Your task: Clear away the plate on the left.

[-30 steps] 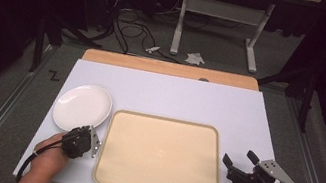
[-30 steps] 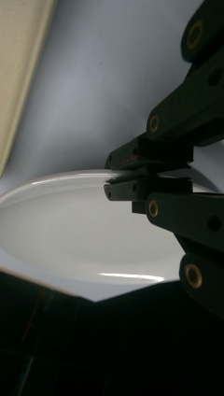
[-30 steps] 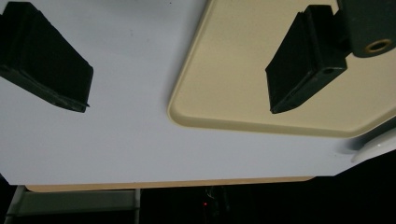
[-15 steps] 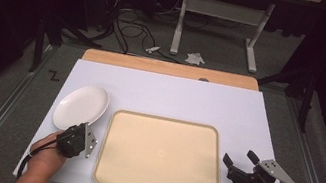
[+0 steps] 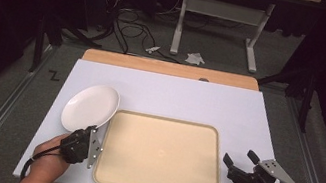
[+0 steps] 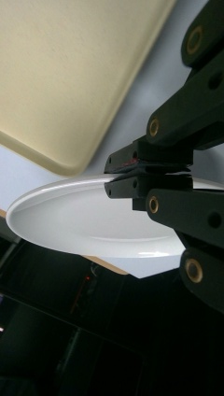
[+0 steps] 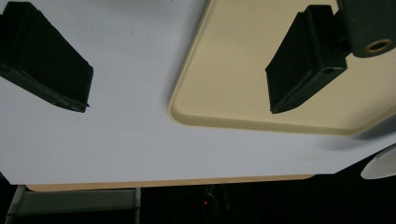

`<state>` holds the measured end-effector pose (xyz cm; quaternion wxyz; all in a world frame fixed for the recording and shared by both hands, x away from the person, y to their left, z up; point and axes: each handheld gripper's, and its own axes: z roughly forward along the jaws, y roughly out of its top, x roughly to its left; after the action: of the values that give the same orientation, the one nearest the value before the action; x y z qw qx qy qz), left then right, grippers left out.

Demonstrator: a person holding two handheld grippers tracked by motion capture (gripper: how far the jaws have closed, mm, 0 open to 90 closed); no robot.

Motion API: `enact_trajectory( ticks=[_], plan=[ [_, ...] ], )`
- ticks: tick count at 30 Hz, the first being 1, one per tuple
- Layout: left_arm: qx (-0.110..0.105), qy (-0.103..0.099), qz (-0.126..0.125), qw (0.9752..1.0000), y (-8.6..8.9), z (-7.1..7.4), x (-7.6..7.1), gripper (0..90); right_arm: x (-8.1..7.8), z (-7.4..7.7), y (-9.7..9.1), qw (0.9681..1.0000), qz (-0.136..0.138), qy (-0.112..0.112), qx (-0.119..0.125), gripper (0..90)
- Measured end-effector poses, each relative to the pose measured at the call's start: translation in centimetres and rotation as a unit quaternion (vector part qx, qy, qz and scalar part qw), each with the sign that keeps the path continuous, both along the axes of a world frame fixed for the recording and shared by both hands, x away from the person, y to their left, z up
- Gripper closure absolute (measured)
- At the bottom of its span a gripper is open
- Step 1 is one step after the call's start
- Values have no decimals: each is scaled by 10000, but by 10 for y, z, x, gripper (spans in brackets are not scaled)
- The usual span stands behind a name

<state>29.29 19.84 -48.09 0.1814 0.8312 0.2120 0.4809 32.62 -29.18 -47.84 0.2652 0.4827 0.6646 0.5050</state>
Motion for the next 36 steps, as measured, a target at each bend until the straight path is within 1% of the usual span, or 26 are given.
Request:
enact_trajectory(
  ticks=[2, 6, 12, 17, 18, 20, 25, 31, 36],
  plan=[
    [143, 15, -85, 9999, -4, 2, -3, 876, 0, 0, 0, 10000, -11, 6, -5, 82],
    [196, -44, -277, 9994, -15, 5, -8, 875, 0, 0, 0, 10000, -21, 9, -5, 82],
    [216, -139, -597, 9979, -32, 10, -16, 875, 0, 0, 0, 10000, -20, 8, -14, 82],
    [128, -138, -841, 9963, -45, 12, -20, 874, 0, 0, 0, 10000, -39, 20, -18, 82],
    [92, -137, -907, 9957, -48, 13, -22, 874, 0, 0, 0, 10000, -32, 15, -22, 82],
    [99, -163, -1030, 9945, -55, 14, -25, 874, 0, 0, 0, 10000, -30, 15, -27, 82],
    [30, -186, -1380, 9903, -72, 18, -35, 874, 0, 0, -1, 10000, -35, 26, -19, 82],
    [91, -169, -1732, 9847, -90, 18, -43, 874, 0, 0, -1, 10000, -32, 25, -22, 82],
    [162, -142, -1928, 9810, -102, 15, -47, 872, 0, 0, -1, 10000, -44, 19, -28, 82]
  ],
)
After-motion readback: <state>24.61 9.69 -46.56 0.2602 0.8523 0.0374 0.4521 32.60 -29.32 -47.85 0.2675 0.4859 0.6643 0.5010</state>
